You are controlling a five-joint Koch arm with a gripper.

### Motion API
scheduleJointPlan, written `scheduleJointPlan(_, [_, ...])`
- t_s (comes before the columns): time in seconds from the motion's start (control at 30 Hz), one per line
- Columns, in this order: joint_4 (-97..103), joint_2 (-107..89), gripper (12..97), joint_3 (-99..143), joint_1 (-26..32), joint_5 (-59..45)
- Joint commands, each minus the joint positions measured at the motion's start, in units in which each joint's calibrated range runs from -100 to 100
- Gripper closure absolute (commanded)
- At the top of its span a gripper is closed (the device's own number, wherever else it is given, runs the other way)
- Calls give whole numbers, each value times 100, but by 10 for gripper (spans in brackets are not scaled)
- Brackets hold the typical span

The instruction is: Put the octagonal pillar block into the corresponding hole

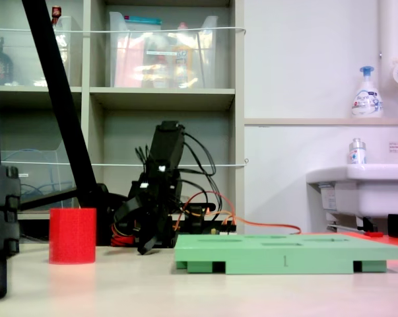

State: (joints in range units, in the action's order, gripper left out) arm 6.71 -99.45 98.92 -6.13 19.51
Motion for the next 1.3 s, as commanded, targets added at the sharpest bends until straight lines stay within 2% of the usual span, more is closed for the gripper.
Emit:
scheduleJointPlan(0.0, [-358,-55,599,108,-24,532])
scheduleJointPlan(0.13, [-1195,-55,634,108,-225,1280])
scheduleJointPlan(0.27, [-4595,-55,664,-2734,-332,2090])
scheduleJointPlan(0.33, [-5317,-55,693,-3491,-317,2295])
scheduleJointPlan(0.53, [-7329,-55,693,-5525,34,2779])
scheduleJointPlan(0.67, [-8071,99,693,-7101,49,2803])
scheduleJointPlan(0.8, [-9140,1551,691,-8596,44,2803])
scheduleJointPlan(0.97, [-9351,2250,690,-9204,-24,2803])
scheduleJointPlan(1.03, [-9496,2711,658,-9573,-29,2799])
scheduleJointPlan(1.13, [-10025,3730,510,-10530,-24,2794])
scheduleJointPlan(1.27, [-10382,4889,404,-11328,-59,2759])
